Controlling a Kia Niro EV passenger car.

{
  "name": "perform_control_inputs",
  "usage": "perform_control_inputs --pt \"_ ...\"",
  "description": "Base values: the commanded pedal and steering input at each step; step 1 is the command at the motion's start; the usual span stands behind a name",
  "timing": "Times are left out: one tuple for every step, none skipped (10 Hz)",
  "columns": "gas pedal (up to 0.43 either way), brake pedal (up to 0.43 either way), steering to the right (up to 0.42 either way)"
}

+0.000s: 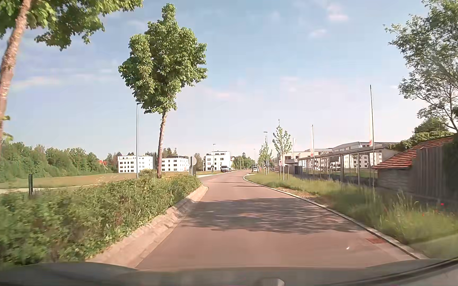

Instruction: Follow the waypoints while adhering to traffic rules and regulations

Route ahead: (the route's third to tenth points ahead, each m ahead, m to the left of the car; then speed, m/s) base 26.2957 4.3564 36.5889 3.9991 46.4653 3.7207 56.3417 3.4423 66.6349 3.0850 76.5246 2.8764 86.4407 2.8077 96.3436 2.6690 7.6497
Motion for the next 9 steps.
perform_control_inputs --pt "0.24 0.0 -0.03" --pt "0.24 0.0 -0.026" --pt "0.24 0.0 -0.026" --pt "0.24 0.0 -0.026" --pt "0.24 0.0 -0.025" --pt "0.24 0.0 -0.025" --pt "0.24 0.0 -0.023" --pt "0.24 0.0 -0.02" --pt "0.24 0.0 -0.016"
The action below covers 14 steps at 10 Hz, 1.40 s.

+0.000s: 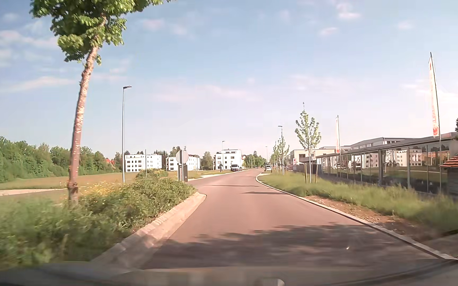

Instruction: Follow the waypoints while adhering to traffic rules and regulations

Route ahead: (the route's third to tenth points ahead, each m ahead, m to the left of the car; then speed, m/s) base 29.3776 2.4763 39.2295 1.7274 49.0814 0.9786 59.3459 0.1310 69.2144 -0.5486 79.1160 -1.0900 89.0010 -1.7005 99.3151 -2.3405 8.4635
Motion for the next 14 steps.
perform_control_inputs --pt "0.24 0.0 -0.014" --pt "0.24 0.0 -0.013" --pt "0.24 0.0 -0.013" --pt "0.24 0.0 -0.012" --pt "0.24 0.0 -0.011" --pt "0.24 0.0 -0.011" --pt "0.228 0.0 -0.011" --pt "0.228 0.0 -0.012" --pt "0.228 0.0 -0.013" --pt "0.228 0.0 -0.014" --pt "0.228 0.0 -0.014" --pt "0.189 0.0 -0.014" --pt "0.169 0.0 -0.014" --pt "0.169 0.0 -0.013"
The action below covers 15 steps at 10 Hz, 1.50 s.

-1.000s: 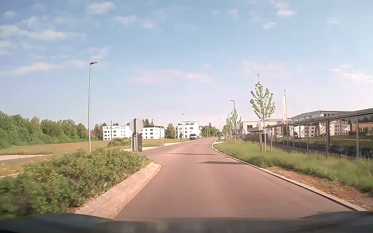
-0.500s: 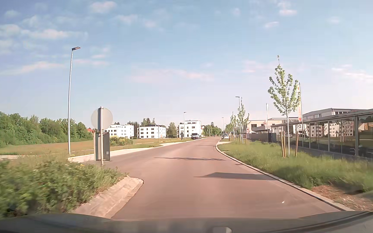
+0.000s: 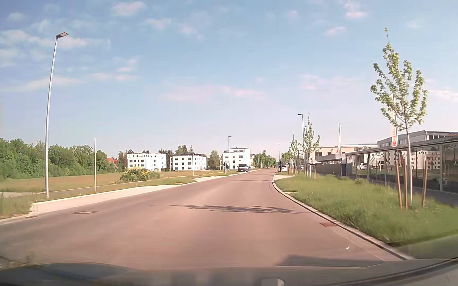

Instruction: Follow the waypoints while adhering to traffic rules and regulations

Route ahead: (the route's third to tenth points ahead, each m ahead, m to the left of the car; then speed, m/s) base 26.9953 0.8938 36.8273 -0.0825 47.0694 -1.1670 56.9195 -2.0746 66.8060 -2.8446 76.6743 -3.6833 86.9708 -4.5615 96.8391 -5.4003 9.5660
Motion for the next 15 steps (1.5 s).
perform_control_inputs --pt "0.169 0.0 -0.012" --pt "0.169 0.0 -0.012" --pt "0.177 0.0 -0.012" --pt "0.177 0.0 -0.01" --pt "0.177 0.0 -0.007" --pt "0.177 0.0 -0.004" --pt "0.177 0.0 -0.001" --pt "0.177 0.0 0.0" --pt "0.177 0.0 0.0" --pt "0.177 0.0 0.001" --pt "0.177 0.0 0.003" --pt "0.177 0.0 0.006" --pt "0.177 0.0 0.01" --pt "0.177 0.0 0.014" --pt "0.177 0.0 0.016"
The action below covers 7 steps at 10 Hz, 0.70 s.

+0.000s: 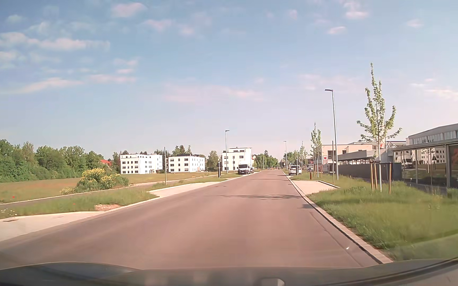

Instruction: Follow the waypoints while adhering to traffic rules and regulations

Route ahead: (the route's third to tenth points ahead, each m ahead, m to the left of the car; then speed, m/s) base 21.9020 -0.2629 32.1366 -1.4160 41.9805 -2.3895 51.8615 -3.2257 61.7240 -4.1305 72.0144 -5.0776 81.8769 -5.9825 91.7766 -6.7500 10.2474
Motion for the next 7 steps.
perform_control_inputs --pt "0.177 0.0 0.017" --pt "0.177 0.0 0.021" --pt "0.177 0.0 0.022" --pt "0.177 0.0 0.022" --pt "0.177 0.0 0.023" --pt "0.177 0.0 0.022" --pt "0.177 0.0 0.02"
